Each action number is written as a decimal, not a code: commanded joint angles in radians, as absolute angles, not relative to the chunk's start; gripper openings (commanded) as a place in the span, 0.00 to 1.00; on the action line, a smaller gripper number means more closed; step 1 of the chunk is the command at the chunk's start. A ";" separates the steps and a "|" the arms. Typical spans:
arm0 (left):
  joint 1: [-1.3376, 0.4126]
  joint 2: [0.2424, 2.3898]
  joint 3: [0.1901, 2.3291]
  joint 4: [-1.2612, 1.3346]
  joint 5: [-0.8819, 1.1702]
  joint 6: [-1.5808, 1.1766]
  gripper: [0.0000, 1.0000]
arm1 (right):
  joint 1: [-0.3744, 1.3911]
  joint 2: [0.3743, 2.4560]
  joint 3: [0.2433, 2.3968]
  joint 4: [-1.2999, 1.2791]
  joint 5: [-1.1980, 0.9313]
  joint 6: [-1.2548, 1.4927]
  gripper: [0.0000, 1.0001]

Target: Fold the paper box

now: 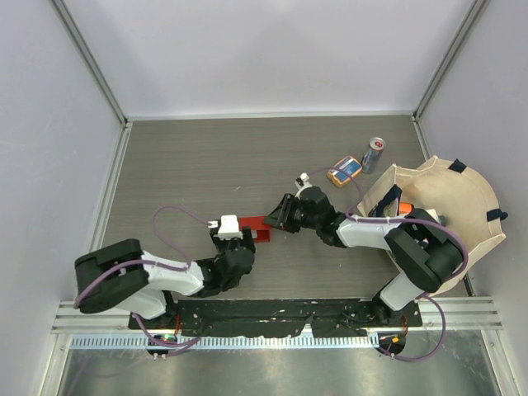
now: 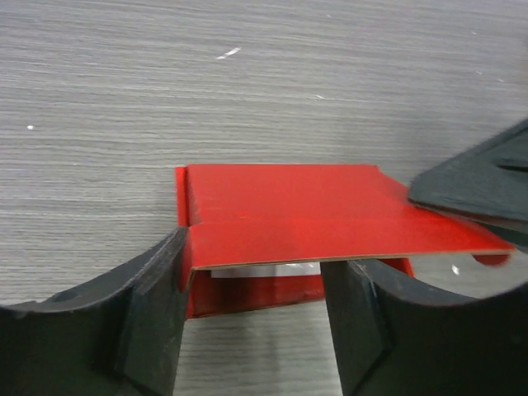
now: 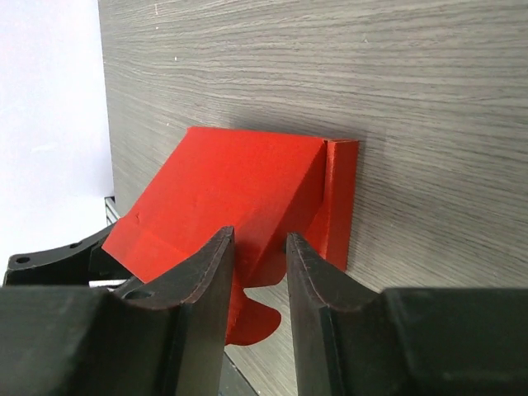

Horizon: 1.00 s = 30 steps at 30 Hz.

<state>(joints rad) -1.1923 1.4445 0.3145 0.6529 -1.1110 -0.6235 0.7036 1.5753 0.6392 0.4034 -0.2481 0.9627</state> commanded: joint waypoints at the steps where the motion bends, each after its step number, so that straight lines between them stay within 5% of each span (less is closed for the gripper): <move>1: -1.201 1.306 0.354 0.364 -0.956 -0.767 0.68 | 0.719 1.568 0.652 0.465 -0.259 0.911 0.36; 11: -1.200 0.852 0.322 -0.127 -0.669 -0.915 0.87 | 0.719 1.580 0.684 0.451 -0.252 0.833 0.35; 22: -1.197 0.486 0.413 -0.587 -0.595 -1.130 0.80 | 0.719 1.585 0.713 0.419 -0.281 0.741 0.34; 25: -1.186 0.497 0.486 -0.618 -0.640 -1.178 0.74 | 0.722 1.569 0.703 0.397 -0.284 0.695 0.34; 30: -1.033 0.753 0.646 -0.672 -0.498 -1.177 0.90 | 0.723 1.556 0.693 0.357 -0.287 0.618 0.34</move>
